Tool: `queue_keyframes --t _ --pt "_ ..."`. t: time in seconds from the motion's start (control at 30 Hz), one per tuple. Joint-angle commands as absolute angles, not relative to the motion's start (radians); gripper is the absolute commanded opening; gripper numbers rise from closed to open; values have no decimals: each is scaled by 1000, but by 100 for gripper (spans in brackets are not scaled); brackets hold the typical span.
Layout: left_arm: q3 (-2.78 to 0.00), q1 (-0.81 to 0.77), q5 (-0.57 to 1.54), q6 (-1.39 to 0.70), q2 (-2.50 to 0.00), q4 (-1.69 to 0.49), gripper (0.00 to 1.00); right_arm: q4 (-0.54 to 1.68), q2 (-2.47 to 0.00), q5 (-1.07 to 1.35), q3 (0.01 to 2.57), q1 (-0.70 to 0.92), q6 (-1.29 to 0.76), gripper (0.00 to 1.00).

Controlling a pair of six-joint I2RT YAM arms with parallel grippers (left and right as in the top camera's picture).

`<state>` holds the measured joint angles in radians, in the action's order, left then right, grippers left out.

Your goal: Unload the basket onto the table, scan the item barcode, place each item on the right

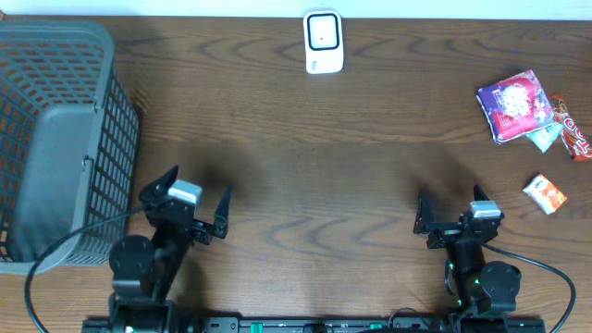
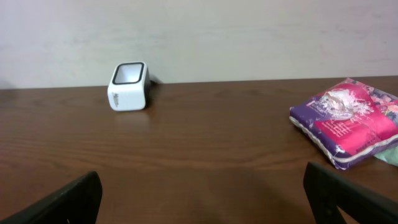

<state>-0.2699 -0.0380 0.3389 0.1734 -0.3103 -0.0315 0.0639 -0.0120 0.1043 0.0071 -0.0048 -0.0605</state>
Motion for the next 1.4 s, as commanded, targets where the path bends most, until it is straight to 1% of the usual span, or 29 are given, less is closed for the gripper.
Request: queue_keyframes --t 0.0,0.13,0.23,0.37,0.67,0.87,1.1,1.23,1.37 --pt "-177 -15 347 116 -238 59 98 68 -6 111 6 4 -66 99" --pt "-93 -9 337 99 -178 131 98 68 -6 111 6 4 -66 99" --pt "-48 -9 286 31 -136 137 98 68 -6 111 6 4 -66 99" --pt "-6 -9 275 28 -79 149 98 68 -6 111 6 4 -66 99" --pt "-4 -10 170 -21 -1 92 98 68 -6 111 6 4 -66 99" --pt "-4 -10 156 -22 -1 -64 98 68 -6 111 6 4 -66 99" --pt "-4 -9 136 -27 -2 -60 98 68 -6 111 6 4 -66 99" --pt "-4 -10 91 -96 -2 -66 98 68 -6 111 6 4 -66 99" --pt "-4 -10 89 -90 -2 -66 98 68 -6 111 6 4 -66 99"
